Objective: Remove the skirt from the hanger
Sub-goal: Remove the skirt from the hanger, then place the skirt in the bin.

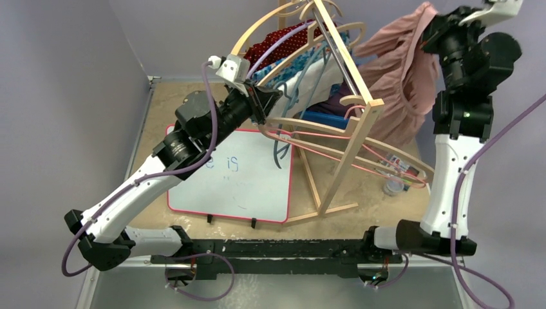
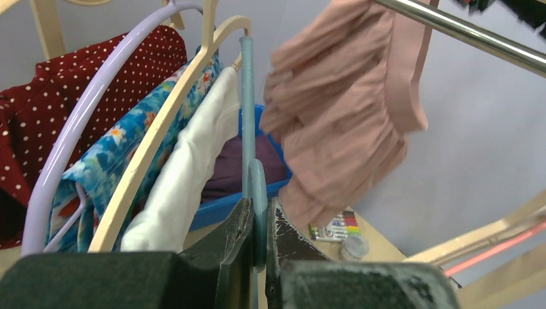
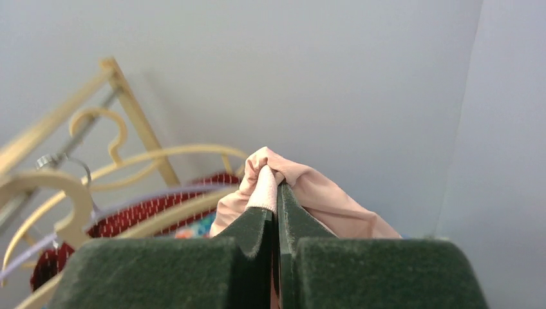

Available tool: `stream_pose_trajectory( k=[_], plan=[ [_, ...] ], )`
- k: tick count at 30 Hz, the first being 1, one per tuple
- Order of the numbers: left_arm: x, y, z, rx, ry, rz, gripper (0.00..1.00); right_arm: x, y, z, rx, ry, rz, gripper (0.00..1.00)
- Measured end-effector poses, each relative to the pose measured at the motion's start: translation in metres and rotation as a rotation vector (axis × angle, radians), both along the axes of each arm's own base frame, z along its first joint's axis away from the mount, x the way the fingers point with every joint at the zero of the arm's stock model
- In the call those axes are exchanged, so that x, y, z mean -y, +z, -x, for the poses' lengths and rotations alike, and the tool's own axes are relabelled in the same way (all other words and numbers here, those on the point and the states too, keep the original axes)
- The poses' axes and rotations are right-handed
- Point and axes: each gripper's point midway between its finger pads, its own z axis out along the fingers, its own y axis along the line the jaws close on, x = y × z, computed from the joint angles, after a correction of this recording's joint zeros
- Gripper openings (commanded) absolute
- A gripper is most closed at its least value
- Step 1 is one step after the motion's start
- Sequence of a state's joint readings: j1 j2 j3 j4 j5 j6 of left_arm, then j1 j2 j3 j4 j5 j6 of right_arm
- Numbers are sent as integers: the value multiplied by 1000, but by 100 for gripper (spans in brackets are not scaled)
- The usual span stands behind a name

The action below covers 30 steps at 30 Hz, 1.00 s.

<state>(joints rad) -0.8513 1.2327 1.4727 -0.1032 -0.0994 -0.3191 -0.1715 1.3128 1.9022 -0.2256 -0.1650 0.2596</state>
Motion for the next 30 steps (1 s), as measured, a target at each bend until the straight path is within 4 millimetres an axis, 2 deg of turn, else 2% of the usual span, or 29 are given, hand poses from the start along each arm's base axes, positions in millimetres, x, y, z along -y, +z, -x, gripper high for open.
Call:
stream_pose_trajectory(
  k=[5, 7, 9, 12, 15, 18, 20, 21, 23, 27, 30],
  plan=[
    [-15, 0, 13, -5, -2, -15, 0, 3, 71, -16, 190, -3, 47, 0],
    [-19, 2, 18, -2, -7, -18, 0, 4, 91, -25, 251, -2, 63, 0],
    [-21, 3, 21, -1, -13, -17, 0, 5, 102, -36, 294, 1, 76, 0],
    [-24, 2, 25, -6, -20, -24, 0, 9, 103, -57, 321, -1, 86, 0],
    [-26, 1, 29, -8, -25, -24, 0, 15, 93, -87, 323, -4, 93, 0],
    [-30, -1, 33, -11, -28, -23, 0, 21, 74, -121, 301, -4, 92, 0],
    [-34, -1, 36, -15, -28, -19, 0, 26, 53, -153, 270, -1, 88, 0],
    [-36, 0, 38, -13, -28, -17, 0, 26, 48, -158, 262, 0, 86, 0],
    [-39, 2, 41, -9, -27, -10, 0, 30, 23, -182, 216, 3, 74, 0],
    [-46, 7, 45, 3, -20, 5, 0, 34, -18, -210, 132, 10, 55, 0],
    [-46, 7, 45, 4, -17, 6, 0, 33, -38, -218, 86, 25, 52, 0]
  ],
)
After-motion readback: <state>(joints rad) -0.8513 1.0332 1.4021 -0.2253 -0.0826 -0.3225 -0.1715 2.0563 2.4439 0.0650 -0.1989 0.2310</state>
